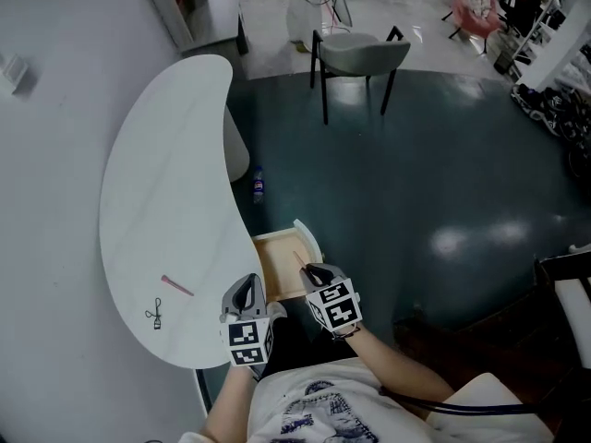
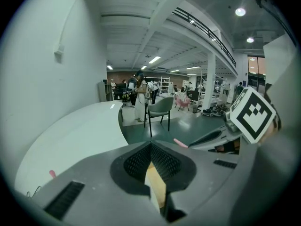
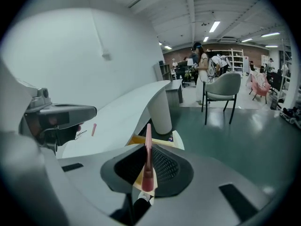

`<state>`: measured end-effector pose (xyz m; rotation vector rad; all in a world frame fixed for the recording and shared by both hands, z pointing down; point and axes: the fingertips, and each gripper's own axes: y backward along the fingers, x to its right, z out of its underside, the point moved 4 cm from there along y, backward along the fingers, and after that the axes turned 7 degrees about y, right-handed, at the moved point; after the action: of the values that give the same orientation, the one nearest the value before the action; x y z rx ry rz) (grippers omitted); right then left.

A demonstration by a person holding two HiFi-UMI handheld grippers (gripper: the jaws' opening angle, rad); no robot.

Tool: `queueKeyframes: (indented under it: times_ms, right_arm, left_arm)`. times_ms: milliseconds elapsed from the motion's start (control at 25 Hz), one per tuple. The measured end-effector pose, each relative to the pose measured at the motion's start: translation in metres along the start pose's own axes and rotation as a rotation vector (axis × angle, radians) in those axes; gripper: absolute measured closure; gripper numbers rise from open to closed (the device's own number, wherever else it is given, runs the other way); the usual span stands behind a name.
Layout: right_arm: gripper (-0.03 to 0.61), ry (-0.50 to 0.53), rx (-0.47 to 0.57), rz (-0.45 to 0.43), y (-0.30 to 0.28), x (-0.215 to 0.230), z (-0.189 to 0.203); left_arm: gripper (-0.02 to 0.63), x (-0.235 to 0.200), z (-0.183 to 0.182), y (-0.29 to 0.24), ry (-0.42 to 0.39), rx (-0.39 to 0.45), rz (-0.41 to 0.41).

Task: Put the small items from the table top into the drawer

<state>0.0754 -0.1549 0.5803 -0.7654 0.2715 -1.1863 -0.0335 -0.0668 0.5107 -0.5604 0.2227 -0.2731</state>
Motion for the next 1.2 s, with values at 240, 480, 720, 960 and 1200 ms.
queueKeyframes:
  times_ms: [240, 480, 720, 960, 1200]
  right_arm:
    - [0.517, -0.081, -0.029, 0.069, -0.021, -0.009, 0.003]
    - [0.517, -0.159, -0.052, 0.141, -0.049, -0.014, 0.005]
    - [0.517, -0.235, -0.081, 0.212, -0.089, -0.009, 0.015]
    - [0.517, -0.344, -0.114, 0.271, -0.129, 0.001, 0.029]
    - [0.517, -0.428, -0.158, 0.333, -0.160, 0.016, 0.050]
  left_arm:
    - [0.594, -0.021, -0.001, -0.015, -0.036, -0.039, 0.071]
    - [0.594, -0.049, -0.002, -0.034, -0.066, -0.078, 0.148]
    - [0.594, -0.068, -0.004, -0.055, -0.073, -0.100, 0.213]
    - [0.594, -0.081, -0.001, -0.077, -0.073, -0.123, 0.259]
    - [0.594, -0.093, 0.004, -0.094, -0.096, -0.141, 0.283]
